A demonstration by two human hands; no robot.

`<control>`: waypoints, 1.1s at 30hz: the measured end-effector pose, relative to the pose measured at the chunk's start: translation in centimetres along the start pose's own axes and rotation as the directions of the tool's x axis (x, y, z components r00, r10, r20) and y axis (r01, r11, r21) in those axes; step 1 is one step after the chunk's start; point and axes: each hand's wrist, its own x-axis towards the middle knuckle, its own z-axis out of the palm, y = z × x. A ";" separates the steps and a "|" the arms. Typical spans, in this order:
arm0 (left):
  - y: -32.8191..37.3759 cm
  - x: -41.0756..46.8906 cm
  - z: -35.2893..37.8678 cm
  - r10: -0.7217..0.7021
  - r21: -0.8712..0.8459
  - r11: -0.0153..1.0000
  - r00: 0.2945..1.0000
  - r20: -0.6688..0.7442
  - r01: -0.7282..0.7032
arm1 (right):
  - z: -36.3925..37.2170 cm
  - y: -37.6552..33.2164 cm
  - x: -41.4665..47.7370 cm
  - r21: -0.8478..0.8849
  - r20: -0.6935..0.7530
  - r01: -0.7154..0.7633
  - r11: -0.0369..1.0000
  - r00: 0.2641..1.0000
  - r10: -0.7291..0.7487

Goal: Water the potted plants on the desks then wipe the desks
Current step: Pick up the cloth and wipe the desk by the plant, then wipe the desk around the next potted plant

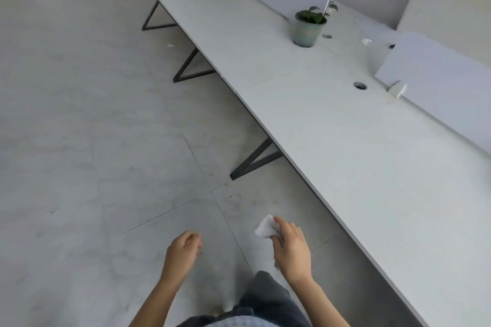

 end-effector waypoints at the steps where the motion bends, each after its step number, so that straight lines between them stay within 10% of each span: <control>1: 0.1 1.0 0.0 -0.025 0.003 1.000 1.000 0.016 0.025 | 0.3 -0.3 1.0 -0.009 0.018 0.000 1.000 1.000 0.000; 12: 13.4 15.0 -0.4 0.168 0.034 0.986 0.985 -0.050 -0.166 | -1.1 -6.5 21.5 0.088 -0.014 0.094 0.992 0.996 -0.093; 24: 15.4 29.2 -4.4 -0.152 -0.168 0.978 0.976 -0.153 0.126 | 5.1 -12.0 35.3 0.055 0.167 0.117 0.992 0.978 -0.125; 33: 27.3 46.7 -13.8 0.083 -0.107 0.990 0.990 -0.113 -0.095 | 11.0 -22.3 49.0 0.061 0.099 0.040 0.997 0.994 -0.046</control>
